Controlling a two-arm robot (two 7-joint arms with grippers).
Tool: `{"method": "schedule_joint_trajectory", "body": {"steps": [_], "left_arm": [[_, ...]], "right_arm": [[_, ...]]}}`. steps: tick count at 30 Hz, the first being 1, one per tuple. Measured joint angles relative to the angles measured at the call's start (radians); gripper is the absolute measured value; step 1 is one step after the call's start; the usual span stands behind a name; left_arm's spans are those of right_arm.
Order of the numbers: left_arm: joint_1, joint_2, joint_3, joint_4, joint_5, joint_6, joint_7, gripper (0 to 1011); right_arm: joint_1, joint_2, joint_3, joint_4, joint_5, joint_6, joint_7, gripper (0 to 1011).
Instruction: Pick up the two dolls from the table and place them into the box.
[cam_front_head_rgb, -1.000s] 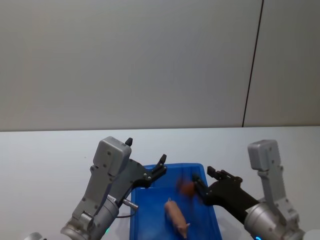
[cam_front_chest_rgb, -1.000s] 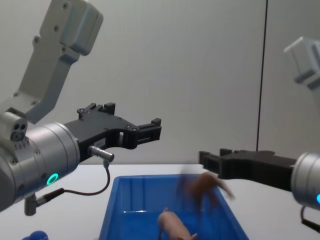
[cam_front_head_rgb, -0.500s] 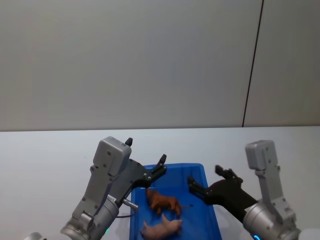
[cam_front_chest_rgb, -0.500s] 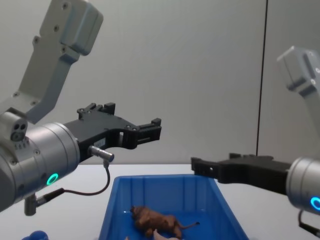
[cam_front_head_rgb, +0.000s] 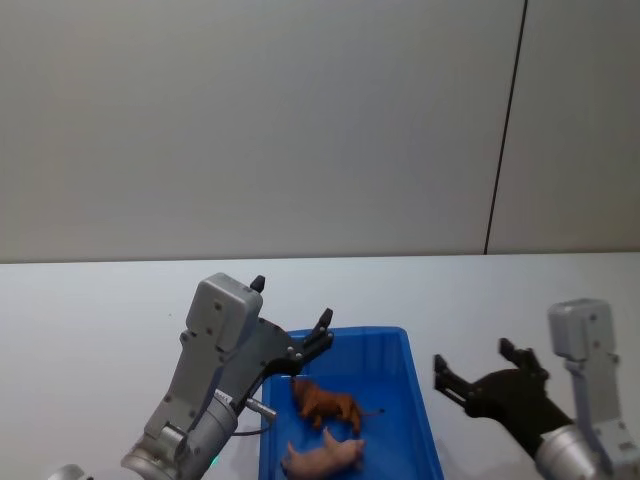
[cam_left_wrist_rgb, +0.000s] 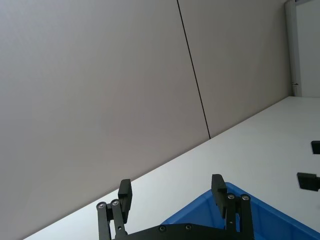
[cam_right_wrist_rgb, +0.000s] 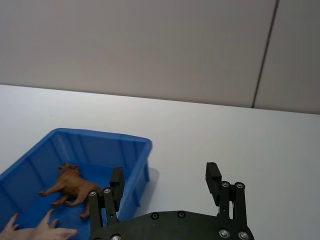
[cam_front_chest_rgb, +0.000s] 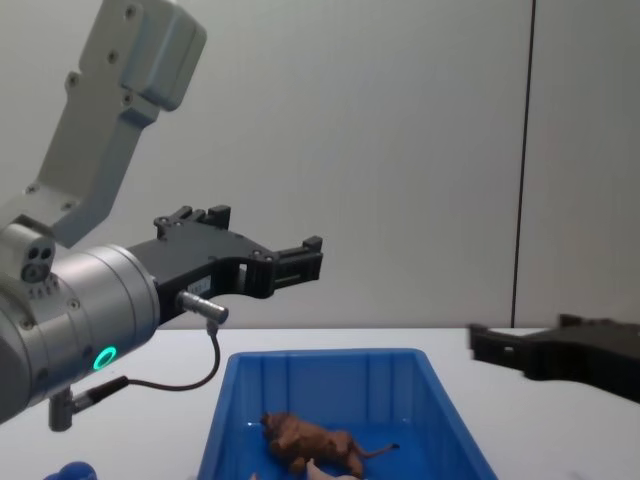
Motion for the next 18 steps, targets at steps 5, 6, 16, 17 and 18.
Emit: {"method": "schedule_joint_trajectory", "body": {"steps": [5,6,16,17,18], "left_arm": [[0.0,0.0,0.0,0.0,0.0,0.0,0.0,1001],[0.0,0.0,0.0,0.0,0.0,0.0,0.0,1001],[0.005,0.006,-0.004,-0.006,-0.003,0.014,0.004,1001],[0.006,0.007,-0.005,-0.008,-0.004,0.018,0.005,1001],[0.008,0.009,-0.007,-0.01,-0.005,0.023,0.007,1001]], "right_arm": [[-0.039,0.024,0.015,-0.037,0.009,-0.016,-0.054,1001],[-0.043,0.026,0.017,-0.041,0.01,-0.018,-0.059,1001],[-0.082,0.048,0.031,-0.075,0.019,-0.034,-0.108,1001],[-0.084,0.049,0.032,-0.077,0.02,-0.035,-0.111,1001],[-0.086,0.05,0.032,-0.079,0.02,-0.036,-0.113,1001]]}}
